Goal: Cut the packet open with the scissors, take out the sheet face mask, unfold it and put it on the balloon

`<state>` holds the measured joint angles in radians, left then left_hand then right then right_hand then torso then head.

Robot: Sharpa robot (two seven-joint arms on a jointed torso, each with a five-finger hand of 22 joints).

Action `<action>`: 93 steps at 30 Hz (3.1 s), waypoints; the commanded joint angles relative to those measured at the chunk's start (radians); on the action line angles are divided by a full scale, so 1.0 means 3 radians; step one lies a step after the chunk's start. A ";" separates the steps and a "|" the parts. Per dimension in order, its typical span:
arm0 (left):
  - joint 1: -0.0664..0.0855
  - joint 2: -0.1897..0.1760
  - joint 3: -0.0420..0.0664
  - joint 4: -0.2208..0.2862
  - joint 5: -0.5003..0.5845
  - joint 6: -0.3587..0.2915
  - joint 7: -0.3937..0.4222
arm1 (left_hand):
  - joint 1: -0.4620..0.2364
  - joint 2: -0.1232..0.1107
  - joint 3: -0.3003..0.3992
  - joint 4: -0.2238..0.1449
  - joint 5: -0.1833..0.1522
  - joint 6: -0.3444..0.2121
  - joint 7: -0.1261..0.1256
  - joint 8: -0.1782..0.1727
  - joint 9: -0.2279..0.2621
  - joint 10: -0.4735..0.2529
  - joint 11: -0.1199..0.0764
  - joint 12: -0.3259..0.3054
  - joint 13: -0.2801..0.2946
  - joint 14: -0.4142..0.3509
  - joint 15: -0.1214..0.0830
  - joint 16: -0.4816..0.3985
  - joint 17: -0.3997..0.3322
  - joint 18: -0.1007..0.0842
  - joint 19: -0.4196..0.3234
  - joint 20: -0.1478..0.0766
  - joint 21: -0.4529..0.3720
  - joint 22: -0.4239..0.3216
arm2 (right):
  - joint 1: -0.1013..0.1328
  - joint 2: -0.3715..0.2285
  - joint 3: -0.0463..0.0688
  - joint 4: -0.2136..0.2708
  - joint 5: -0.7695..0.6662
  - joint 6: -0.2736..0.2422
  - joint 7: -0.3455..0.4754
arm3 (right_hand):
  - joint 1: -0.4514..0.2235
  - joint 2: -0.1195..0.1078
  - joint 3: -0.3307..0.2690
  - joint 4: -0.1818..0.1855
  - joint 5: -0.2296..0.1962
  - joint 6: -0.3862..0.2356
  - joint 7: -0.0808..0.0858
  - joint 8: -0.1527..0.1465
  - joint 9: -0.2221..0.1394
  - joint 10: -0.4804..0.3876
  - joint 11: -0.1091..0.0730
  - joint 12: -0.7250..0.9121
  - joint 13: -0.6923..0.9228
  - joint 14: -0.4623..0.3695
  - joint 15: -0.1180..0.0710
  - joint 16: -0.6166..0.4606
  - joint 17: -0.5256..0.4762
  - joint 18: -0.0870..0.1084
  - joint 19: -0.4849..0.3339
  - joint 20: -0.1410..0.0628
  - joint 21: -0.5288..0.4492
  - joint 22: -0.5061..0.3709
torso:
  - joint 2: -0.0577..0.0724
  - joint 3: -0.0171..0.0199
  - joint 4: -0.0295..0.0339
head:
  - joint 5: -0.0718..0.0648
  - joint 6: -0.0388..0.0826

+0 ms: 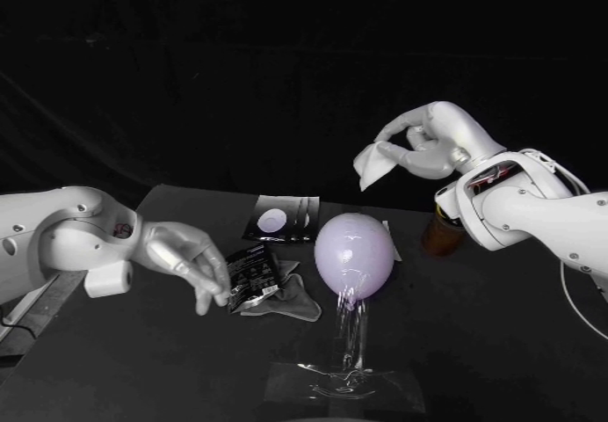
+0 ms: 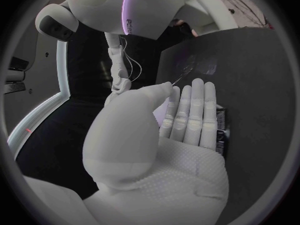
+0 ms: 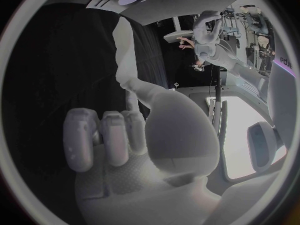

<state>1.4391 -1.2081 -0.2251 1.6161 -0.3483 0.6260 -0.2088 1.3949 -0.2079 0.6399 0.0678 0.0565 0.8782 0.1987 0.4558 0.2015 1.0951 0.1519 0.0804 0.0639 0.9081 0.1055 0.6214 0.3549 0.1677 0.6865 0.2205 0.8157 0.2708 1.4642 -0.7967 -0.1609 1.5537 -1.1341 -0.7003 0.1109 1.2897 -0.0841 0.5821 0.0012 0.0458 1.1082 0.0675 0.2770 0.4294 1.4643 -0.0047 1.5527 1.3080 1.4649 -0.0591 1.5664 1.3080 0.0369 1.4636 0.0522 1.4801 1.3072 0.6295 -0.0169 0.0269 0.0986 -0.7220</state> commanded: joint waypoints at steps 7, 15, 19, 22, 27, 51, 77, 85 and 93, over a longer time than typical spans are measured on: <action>-0.0027 0.0419 0.0005 -0.0119 0.0423 -0.1789 0.1404 | -0.0089 -0.0044 -0.0009 0.0033 -0.0011 -0.0003 -0.0024 -0.0049 -0.0006 0.0135 -0.0032 0.0030 0.0009 -0.0042 0.0007 -0.0281 -0.0134 -0.0005 -0.0205 0.0168 -0.0423 -0.0250 | 0.0000 -0.0017 0.0001 0.0072 0.0102 0.0327 0.0008 | 0.0048 0.0002 0.0014 -0.0005 0.0010 0.0011 0.0000 0.0010 0.0166 0.0329 -0.0006 0.0001 0.0839 0.0353 -0.0016 0.0015 0.0876 -0.0050 0.0193 -0.0015 -0.0004 0.0783 | 0.0003 0.0006 -0.0010 | -0.0187 0.0178; -0.0063 0.0793 0.0023 -0.0283 0.0576 -0.2334 0.1852 | -0.0096 -0.0081 0.0034 0.0033 -0.0010 -0.0024 -0.0013 -0.0102 -0.0004 0.0157 -0.0015 -0.0055 0.0001 0.0023 0.0036 -0.0645 -0.0262 -0.0001 -0.0246 0.0234 -0.0831 -0.0497 | 0.0000 -0.0017 -0.0002 0.0085 0.0332 0.0536 0.0052 | 0.0050 0.0007 0.0020 -0.0007 0.0010 0.0002 0.0004 0.0012 0.0169 0.0324 -0.0004 -0.0010 0.0832 0.0353 -0.0015 0.0015 0.0876 -0.0049 0.0190 -0.0015 -0.0010 0.0781 | 0.0004 0.0004 -0.0012 | -0.0276 0.0298; -0.0084 0.1013 0.0045 -0.0430 0.0601 -0.2580 0.2044 | -0.0117 -0.0113 -0.0022 0.0042 -0.0016 -0.0086 0.0010 -0.0153 -0.0015 0.0063 0.0021 -0.0061 -0.0002 -0.0114 0.0093 -0.0838 -0.0326 -0.0044 -0.0277 0.0236 -0.0979 -0.0583 | 0.0000 -0.0008 -0.0002 0.0091 0.0437 0.0710 0.0104 | 0.0052 0.0010 0.0023 -0.0007 0.0010 -0.0004 0.0006 0.0013 0.0171 0.0321 -0.0002 -0.0017 0.0828 0.0353 -0.0014 0.0015 0.0876 -0.0048 0.0187 -0.0015 -0.0016 0.0779 | 0.0001 0.0006 -0.0006 | -0.0309 0.0370; -0.0101 0.1163 0.0060 -0.0545 0.0562 -0.2737 0.2163 | -0.0108 -0.0128 -0.0099 0.0036 -0.0018 -0.0136 0.0032 -0.0194 -0.0023 -0.0057 0.0057 -0.0064 -0.0004 -0.0202 0.0138 -0.0971 -0.0374 -0.0072 -0.0273 0.0237 -0.1076 -0.0641 | 0.0001 -0.0001 -0.0003 0.0097 0.0490 0.0839 0.0136 | 0.0052 0.0011 0.0023 -0.0008 0.0010 -0.0006 0.0007 0.0014 0.0171 0.0320 -0.0001 -0.0020 0.0826 0.0353 -0.0014 0.0015 0.0876 -0.0046 0.0183 -0.0015 -0.0023 0.0777 | 0.0000 0.0006 -0.0007 | -0.0309 0.0380; -0.0120 0.1353 0.0078 -0.0678 0.0417 -0.2872 0.2279 | -0.0086 -0.0114 -0.0220 0.0033 -0.0017 -0.0203 0.0056 -0.0259 -0.0038 -0.0254 0.0109 -0.0062 -0.0004 -0.0342 0.0204 -0.1149 -0.0444 -0.0124 -0.0287 0.0237 -0.1207 -0.0689 | 0.0001 0.0015 -0.0003 0.0097 0.0537 0.1019 0.0182 | 0.0052 0.0012 0.0024 -0.0008 0.0010 -0.0010 0.0009 0.0014 0.0173 0.0317 0.0000 -0.0027 0.0822 0.0353 -0.0014 0.0015 0.0876 -0.0044 0.0179 -0.0015 -0.0031 0.0774 | 0.0003 0.0005 -0.0007 | -0.0306 0.0352; -0.0206 0.1709 0.0235 -0.0892 -0.0182 -0.2281 0.2258 | -0.0196 -0.0064 -0.0852 0.0260 -0.0023 -0.0076 0.0063 -0.0347 -0.0027 -0.0269 0.0106 -0.0007 0.0011 -0.0293 0.0216 -0.1378 -0.0544 -0.0269 -0.0316 0.0232 -0.1580 -0.0681 | 0.0001 0.0070 -0.0003 0.0082 0.0585 0.1234 0.0248 | 0.0052 0.0014 0.0025 -0.0009 0.0010 -0.0017 0.0011 0.0015 0.0174 0.0316 0.0002 -0.0028 0.0821 0.0353 -0.0013 0.0015 0.0876 -0.0042 0.0173 -0.0015 -0.0041 0.0771 | 0.0001 0.0005 -0.0004 | -0.0291 0.0275; -0.0211 0.1673 0.0239 -0.0918 -0.0392 -0.1894 0.1998 | 0.0231 0.0195 -0.1009 0.0403 -0.0023 0.0163 -0.0014 -0.0392 -0.0017 -0.0027 0.0023 -0.0036 0.0005 -0.0041 0.0129 -0.1351 -0.0500 -0.0151 -0.0058 0.0233 -0.1660 -0.0681 | 0.0002 0.0060 -0.0002 0.0077 0.0557 0.1147 0.0275 | 0.0055 0.0016 0.0028 -0.0012 0.0010 -0.0024 0.0014 0.0017 0.0177 0.0316 0.0004 -0.0030 0.0820 0.0353 -0.0011 0.0015 0.0876 -0.0043 0.0176 -0.0014 -0.0036 0.0773 | 0.0000 0.0005 -0.0003 | -0.0300 0.0256; -0.0211 0.1670 0.0239 -0.0923 -0.0394 -0.1877 0.1997 | 0.0298 0.0244 -0.0931 0.0399 -0.0023 0.0202 -0.0026 -0.0400 -0.0017 0.0001 0.0015 -0.0043 0.0003 -0.0023 0.0123 -0.1356 -0.0496 -0.0151 -0.0043 0.0233 -0.1679 -0.0679 | 0.0002 0.0064 -0.0002 0.0065 0.0556 0.1161 0.0273 | 0.0057 0.0018 0.0029 -0.0015 0.0010 -0.0029 0.0015 0.0019 0.0179 0.0317 0.0005 -0.0027 0.0822 0.0353 -0.0010 0.0015 0.0876 -0.0042 0.0174 -0.0014 -0.0040 0.0771 | -0.0002 0.0005 -0.0004 | -0.0299 0.0254; -0.0211 0.1660 0.0239 -0.0923 -0.0354 -0.1865 0.2018 | 0.0353 0.0356 -0.0801 0.0420 -0.0024 0.0240 -0.0051 -0.0397 -0.0009 0.0030 0.0001 -0.0050 -0.0001 0.0001 0.0113 -0.1361 -0.0490 -0.0151 -0.0025 0.0233 -0.1698 -0.0678 | 0.0002 0.0067 -0.0002 0.0039 0.0552 0.1177 0.0266 | 0.0057 0.0018 0.0029 -0.0015 0.0010 -0.0029 0.0015 0.0019 0.0179 0.0317 0.0005 -0.0027 0.0822 0.0353 -0.0010 0.0015 0.0876 -0.0042 0.0174 -0.0014 -0.0040 0.0771 | 0.0001 0.0004 -0.0003 | -0.0299 0.0256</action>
<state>1.3753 -0.7105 -0.1549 1.3384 -0.4617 0.0447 0.3880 1.5017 -0.1091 0.3972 0.1933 0.0525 0.9450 0.1825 0.3409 0.1982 1.0958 0.1519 0.0693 0.0648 0.9028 0.1376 0.2196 0.2065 0.1088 0.6725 0.2934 0.3119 0.0673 1.4645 -0.7777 -0.1621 1.5664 -0.9599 -0.3530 0.1809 1.2953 -0.0786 0.5834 -0.0025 0.0426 1.0964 0.0716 0.2801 0.4474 1.4610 -0.0014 1.5388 1.3073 1.4627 -0.0569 1.5666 1.3075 0.0368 1.4601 0.0522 1.4683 1.3081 0.6291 -0.0152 0.0259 0.0091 -0.6457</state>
